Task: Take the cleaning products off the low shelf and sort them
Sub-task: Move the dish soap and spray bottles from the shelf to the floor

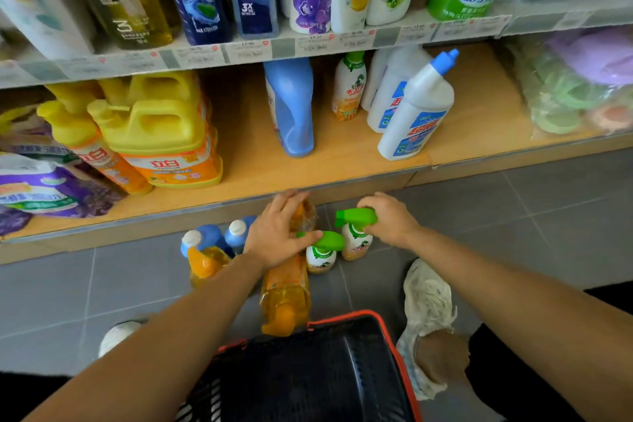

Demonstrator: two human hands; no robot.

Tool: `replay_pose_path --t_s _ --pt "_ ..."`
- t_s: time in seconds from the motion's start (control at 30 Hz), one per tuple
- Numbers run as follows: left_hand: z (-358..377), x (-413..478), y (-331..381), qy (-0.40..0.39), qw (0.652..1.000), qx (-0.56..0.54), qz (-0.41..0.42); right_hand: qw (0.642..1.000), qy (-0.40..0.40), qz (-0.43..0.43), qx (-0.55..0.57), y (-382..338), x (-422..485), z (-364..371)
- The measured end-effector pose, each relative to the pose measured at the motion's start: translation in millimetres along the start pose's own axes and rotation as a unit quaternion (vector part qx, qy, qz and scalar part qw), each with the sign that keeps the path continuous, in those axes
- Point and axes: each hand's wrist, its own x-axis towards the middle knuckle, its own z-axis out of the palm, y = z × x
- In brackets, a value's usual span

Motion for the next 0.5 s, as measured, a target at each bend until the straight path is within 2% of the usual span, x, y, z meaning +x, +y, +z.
replay_pose_path --t_s 0.1,0.23,0.37,0.43,0.5 --pt "3.2 -1.1 -0.5 0.031 0.999 0.022 0.009 0.998 -0.049 0.008 0.026 0.2 12.6 -5.5" --pt "10.1 -2.0 1.6 0.066 0.998 0.010 0.009 0.981 -0.177 0.020 -0.076 -1.6 27.3 -21.7" --pt "12.3 -1.7 1.5 0.083 0.997 -0.005 -0.006 0.960 -0.263 0.036 -0.086 -4.8 40.3 -40.5" --pt "11.1 -0.5 2.0 0.086 0.996 0.002 -0.008 0.969 -0.240 0.055 0.002 -10.7 51.9 -51.2" --pt "9.8 1.2 1.3 0.083 0.997 0.003 -0.009 0.981 -0.128 0.078 0.124 -18.0 70.6 -54.9"
